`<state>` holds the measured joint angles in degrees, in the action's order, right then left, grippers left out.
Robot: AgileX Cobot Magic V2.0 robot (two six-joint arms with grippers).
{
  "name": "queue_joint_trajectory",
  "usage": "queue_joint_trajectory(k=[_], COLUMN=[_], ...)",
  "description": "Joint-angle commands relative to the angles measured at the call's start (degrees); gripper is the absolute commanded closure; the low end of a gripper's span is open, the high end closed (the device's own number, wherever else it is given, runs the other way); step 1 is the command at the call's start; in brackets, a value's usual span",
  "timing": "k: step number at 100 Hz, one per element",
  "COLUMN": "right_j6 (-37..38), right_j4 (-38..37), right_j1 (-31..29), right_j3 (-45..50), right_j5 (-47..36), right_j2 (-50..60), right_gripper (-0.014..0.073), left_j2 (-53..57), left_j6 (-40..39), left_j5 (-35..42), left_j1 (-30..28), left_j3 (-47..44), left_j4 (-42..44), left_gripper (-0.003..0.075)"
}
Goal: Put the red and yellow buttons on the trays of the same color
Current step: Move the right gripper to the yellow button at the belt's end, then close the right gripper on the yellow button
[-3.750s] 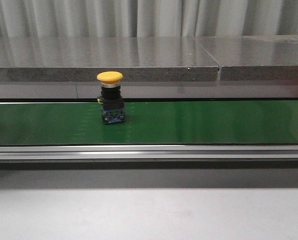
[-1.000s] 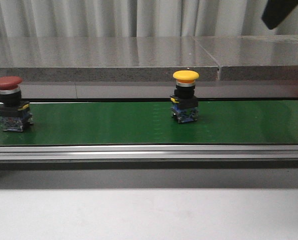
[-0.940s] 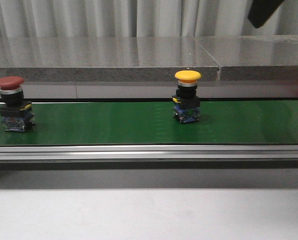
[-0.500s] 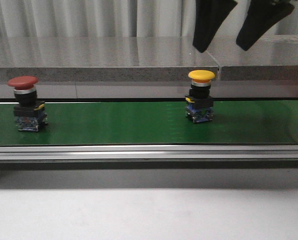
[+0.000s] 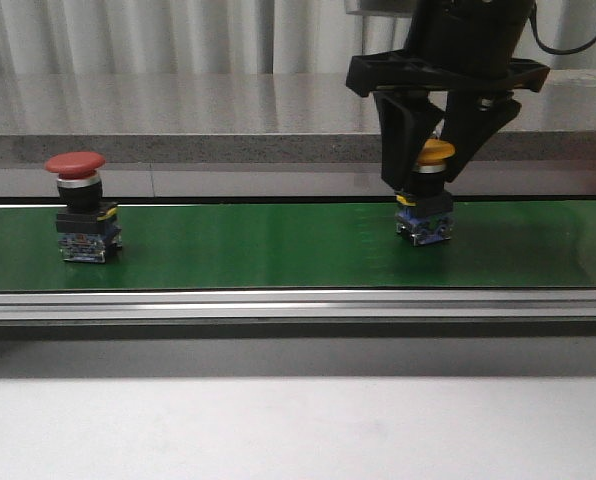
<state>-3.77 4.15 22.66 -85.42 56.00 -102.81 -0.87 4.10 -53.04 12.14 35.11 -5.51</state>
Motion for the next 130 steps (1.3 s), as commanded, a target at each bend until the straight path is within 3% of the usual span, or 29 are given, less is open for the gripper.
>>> queue_joint_trajectory(k=[1, 14, 33, 50, 78, 130], right_j6=[-0.69, -0.62, 0.04, 1.31, 2.08, 4.93], right_j4=[-0.77, -1.02, -1.02, -1.02, -1.02, -0.06], right_j1=[-0.29, -0.29, -1.0, -5.17, -17.67, -42.92], right_j3=[-1.92, -1.92, -1.45, -1.36, -0.66, 7.9], right_j5=[-2.0, -0.94, -0.07, 1.17, 3.74, -1.85], right_j2=[2.77, 3.18, 6.7, 10.09, 13.64, 14.43], right_gripper=[0.0365, 0.0438, 0.0442, 0.0442, 0.0442, 0.0442], left_j2=[-0.94, -0.94, -0.94, -0.94, -0.94, -0.94], left_j6=[-0.27, -0.27, -0.27, -0.27, -0.27, -0.27], left_j5=[4.14, 4.14, 4.14, 4.14, 4.14, 4.14], left_j1=[0.38, 0.38, 0.38, 0.38, 0.38, 0.38], left_j3=[1.14, 1.14, 1.14, 1.14, 1.14, 1.14], left_j4=[-1.03, -1.03, -1.03, -1.03, -1.03, -1.03], left_gripper=[0.0741, 0.0741, 0.0741, 0.0741, 0.0741, 0.0741])
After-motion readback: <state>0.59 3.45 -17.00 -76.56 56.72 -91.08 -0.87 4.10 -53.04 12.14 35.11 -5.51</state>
